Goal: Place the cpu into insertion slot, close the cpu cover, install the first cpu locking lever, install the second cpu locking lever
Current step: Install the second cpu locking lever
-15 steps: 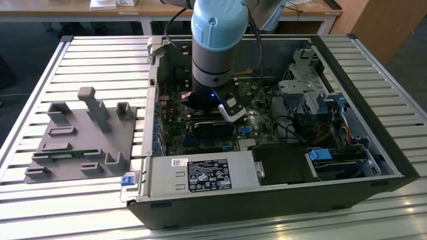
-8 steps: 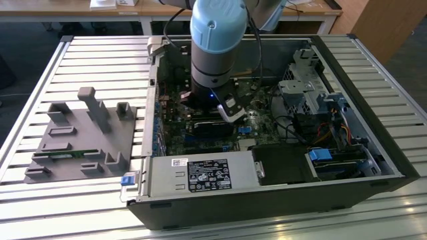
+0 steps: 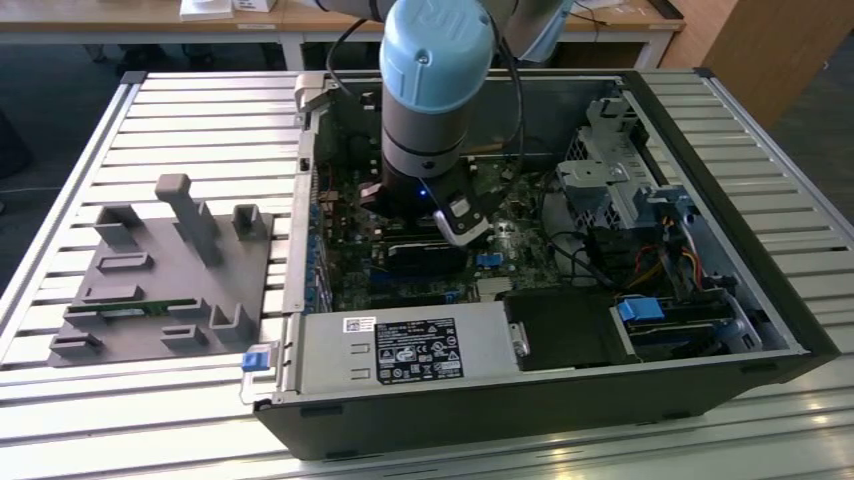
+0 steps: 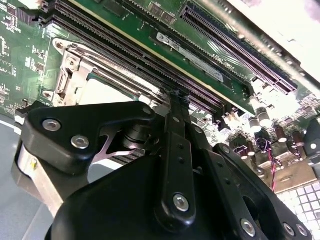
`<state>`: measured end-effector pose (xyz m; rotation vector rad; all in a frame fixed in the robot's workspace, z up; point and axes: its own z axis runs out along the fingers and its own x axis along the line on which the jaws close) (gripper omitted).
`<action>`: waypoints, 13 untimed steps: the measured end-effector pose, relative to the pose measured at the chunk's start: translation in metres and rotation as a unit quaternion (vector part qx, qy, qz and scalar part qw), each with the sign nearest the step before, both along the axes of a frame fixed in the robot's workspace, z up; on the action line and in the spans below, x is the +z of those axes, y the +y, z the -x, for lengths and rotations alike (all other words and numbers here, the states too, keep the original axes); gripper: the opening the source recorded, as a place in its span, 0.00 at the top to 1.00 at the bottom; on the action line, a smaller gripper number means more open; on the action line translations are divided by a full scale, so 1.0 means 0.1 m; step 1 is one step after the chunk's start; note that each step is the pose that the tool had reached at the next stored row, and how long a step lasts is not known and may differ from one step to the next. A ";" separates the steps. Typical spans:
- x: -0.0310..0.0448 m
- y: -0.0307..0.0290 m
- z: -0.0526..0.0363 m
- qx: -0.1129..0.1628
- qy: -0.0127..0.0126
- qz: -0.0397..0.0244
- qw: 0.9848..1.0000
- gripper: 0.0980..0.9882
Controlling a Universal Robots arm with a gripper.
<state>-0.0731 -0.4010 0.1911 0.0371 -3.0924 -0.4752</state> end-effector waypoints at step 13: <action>-0.006 0.004 0.019 0.000 0.000 -0.002 1.000 0.99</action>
